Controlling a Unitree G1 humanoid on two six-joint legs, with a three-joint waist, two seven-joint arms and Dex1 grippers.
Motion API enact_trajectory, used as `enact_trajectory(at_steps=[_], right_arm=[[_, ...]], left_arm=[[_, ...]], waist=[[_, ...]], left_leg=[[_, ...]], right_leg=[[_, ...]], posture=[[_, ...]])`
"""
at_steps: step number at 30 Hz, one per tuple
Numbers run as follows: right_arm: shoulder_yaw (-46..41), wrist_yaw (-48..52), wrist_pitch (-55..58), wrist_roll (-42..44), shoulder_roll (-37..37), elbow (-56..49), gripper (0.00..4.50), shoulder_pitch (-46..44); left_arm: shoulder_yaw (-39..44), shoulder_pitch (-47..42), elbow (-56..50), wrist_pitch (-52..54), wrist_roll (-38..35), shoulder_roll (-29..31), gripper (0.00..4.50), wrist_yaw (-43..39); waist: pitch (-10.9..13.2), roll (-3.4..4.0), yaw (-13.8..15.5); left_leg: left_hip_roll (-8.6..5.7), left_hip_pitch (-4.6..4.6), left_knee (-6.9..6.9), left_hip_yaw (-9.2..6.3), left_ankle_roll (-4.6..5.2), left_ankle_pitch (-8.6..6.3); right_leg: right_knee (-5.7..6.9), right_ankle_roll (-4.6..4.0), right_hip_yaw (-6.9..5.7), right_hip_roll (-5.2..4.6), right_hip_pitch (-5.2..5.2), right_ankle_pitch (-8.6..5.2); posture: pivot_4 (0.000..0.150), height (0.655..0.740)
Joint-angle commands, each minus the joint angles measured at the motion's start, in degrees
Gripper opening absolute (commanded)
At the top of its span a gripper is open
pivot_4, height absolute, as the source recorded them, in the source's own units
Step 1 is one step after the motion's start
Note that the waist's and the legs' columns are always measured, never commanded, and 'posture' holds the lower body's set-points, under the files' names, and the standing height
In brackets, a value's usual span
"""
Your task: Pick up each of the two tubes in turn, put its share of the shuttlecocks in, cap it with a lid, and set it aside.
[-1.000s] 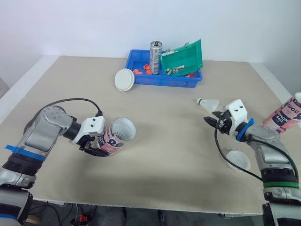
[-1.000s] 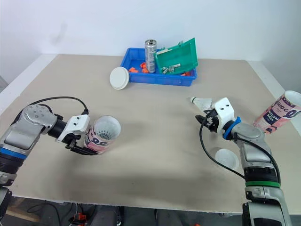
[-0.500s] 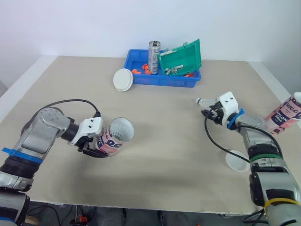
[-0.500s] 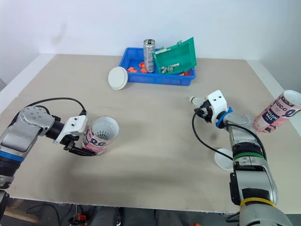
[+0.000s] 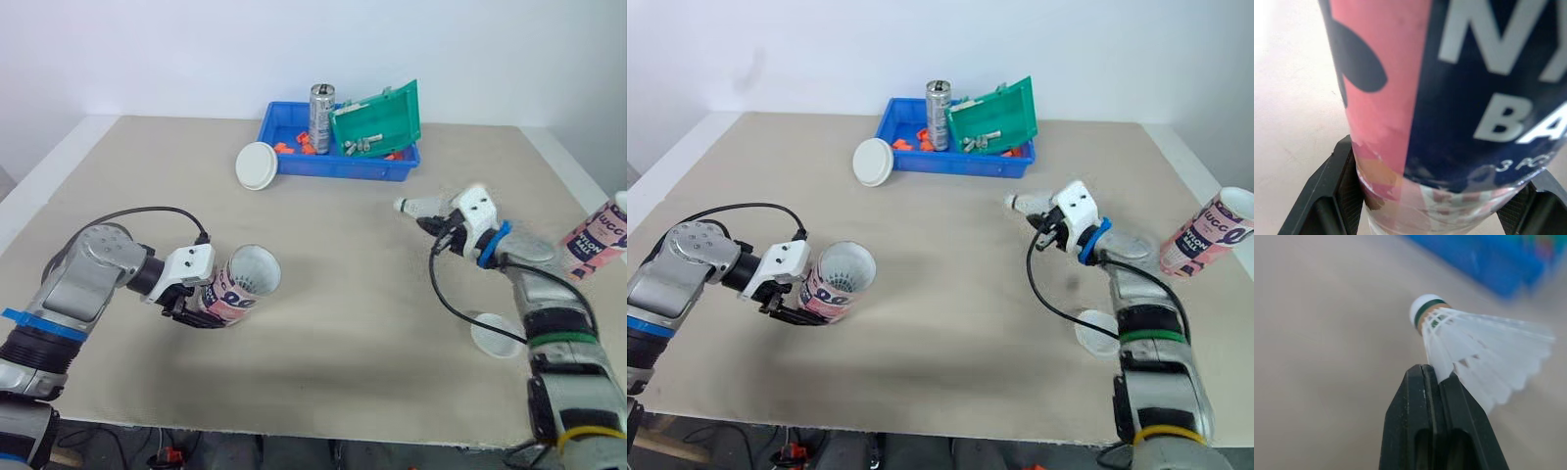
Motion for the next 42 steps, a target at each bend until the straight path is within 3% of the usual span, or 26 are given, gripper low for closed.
enact_trajectory(at_steps=[1,4,8,23,26,27,28,30,31,33,40,42], right_arm=[[0.3,7.0,4.1,6.0,-3.5,-19.8,0.04,2.5],[2.4,10.9,7.2,9.4,-5.4,-31.4,0.04,2.4],[10.9,19.0,6.5,9.8,-4.9,-40.7,0.04,-4.6],[25.1,26.2,-4.9,0.1,7.1,-25.8,0.04,-18.9],[24.9,27.1,-3.2,1.5,9.8,-23.3,0.91,-21.1],[24.2,28.2,-1.5,3.9,10.1,-24.1,0.91,-21.1],[23.6,28.9,-0.4,5.5,10.3,-24.7,1.48,-21.0],[21.1,30.6,4.9,11.7,9.7,-28.0,1.73,-20.8],[20.0,31.2,7.2,14.1,9.2,-29.2,2.27,-20.8],[18.4,32.0,9.6,17.0,8.3,-30.4,2.85,-20.5],[18.2,27.3,9.0,12.3,6.7,-27.9,2.85,-17.5],[18.7,25.4,9.1,11.0,8.1,-27.6,2.30,-18.1]], left_arm=[[-2.2,0.6,-0.2,-0.1,0.1,-0.6,2.95,-0.2],[-2.4,0.4,0.0,-0.3,0.1,-0.7,2.95,-0.3],[-2.8,-0.3,0.8,-0.6,0.4,-1.1,2.95,-0.5],[-2.1,1.3,-0.9,0.2,-0.3,-0.6,2.95,0.2],[-2.0,1.2,-1.0,0.3,-0.1,-0.6,2.95,0.3],[-1.9,1.3,-1.1,0.4,-0.2,-0.6,2.95,0.4],[-1.9,1.3,-1.1,0.5,-0.2,-0.6,2.95,0.4],[-1.8,1.6,-1.6,0.7,-0.4,-0.5,2.95,0.5],[-1.8,1.8,-1.8,0.8,-0.4,-0.4,2.95,0.5],[-1.8,1.9,-2.0,0.9,-0.5,-0.4,2.95,0.6],[-1.9,1.9,-1.8,0.8,-0.7,0.1,2.95,0.8],[-2.0,1.7,-1.6,0.7,-0.7,0.1,2.95,0.8]], waist=[[0.0,0.01,0.0],[0.0,-0.03,0.1],[0.0,0.05,0.0],[0.0,-0.16,0.4],[-0.1,-0.17,0.5],[0.0,-0.17,0.5],[0.0,-0.17,0.6],[0.0,-0.20,0.6],[0.0,-0.20,0.6],[0.0,-0.20,0.6],[0.0,-0.20,0.5],[0.0,-0.20,0.5]], left_leg=[[0.01,0.00,-0.01,-0.03,0.00,0.00],[0.03,0.03,0.01,-0.13,0.00,0.00],[0.04,0.06,0.07,-0.03,-0.01,0.00],[0.07,0.00,0.05,0.02,-0.02,0.01],[0.11,0.02,0.05,0.00,-0.01,0.01],[0.11,0.01,0.05,0.00,-0.01,0.01],[0.10,-0.01,0.05,0.00,-0.02,0.01],[0.10,-0.01,0.05,0.00,-0.02,0.01],[0.10,-0.02,0.05,-0.01,-0.02,0.01],[0.10,-0.02,0.04,-0.01,-0.02,0.00],[0.10,0.03,0.03,-0.08,-0.02,0.00],[0.12,0.02,0.02,-0.04,-0.02,0.00]], right_leg=[[0.00,0.00,-0.03,0.01,0.01,0.00],[0.00,-0.06,-0.12,0.03,0.08,-0.02],[0.00,-0.33,-0.07,0.00,0.06,-0.12],[0.02,-0.44,-0.21,-0.09,-0.01,-0.18],[0.05,-0.48,-0.24,-0.04,0.00,-0.17],[0.05,-0.48,-0.25,-0.04,0.00,-0.17],[0.04,-0.47,-0.25,-0.05,0.00,-0.17],[0.04,-0.47,-0.25,-0.06,0.02,-0.21],[0.04,-0.47,-0.24,-0.06,0.01,-0.21],[0.04,-0.47,-0.25,-0.06,0.01,-0.22],[0.05,-0.55,-0.33,-0.05,0.04,-0.22],[0.07,-0.56,-0.32,-0.05,-0.02,-0.20]], posture=[[0.150,0.7038],[0.150,0.7038],[0.150,0.7038],[0.150,0.7038],[0.150,0.7038],[0.150,0.7038],[0.150,0.7038],[0.150,0.7038],[0.150,0.7038],[0.150,0.7038],[0.150,0.7038],[0.150,0.7038]])
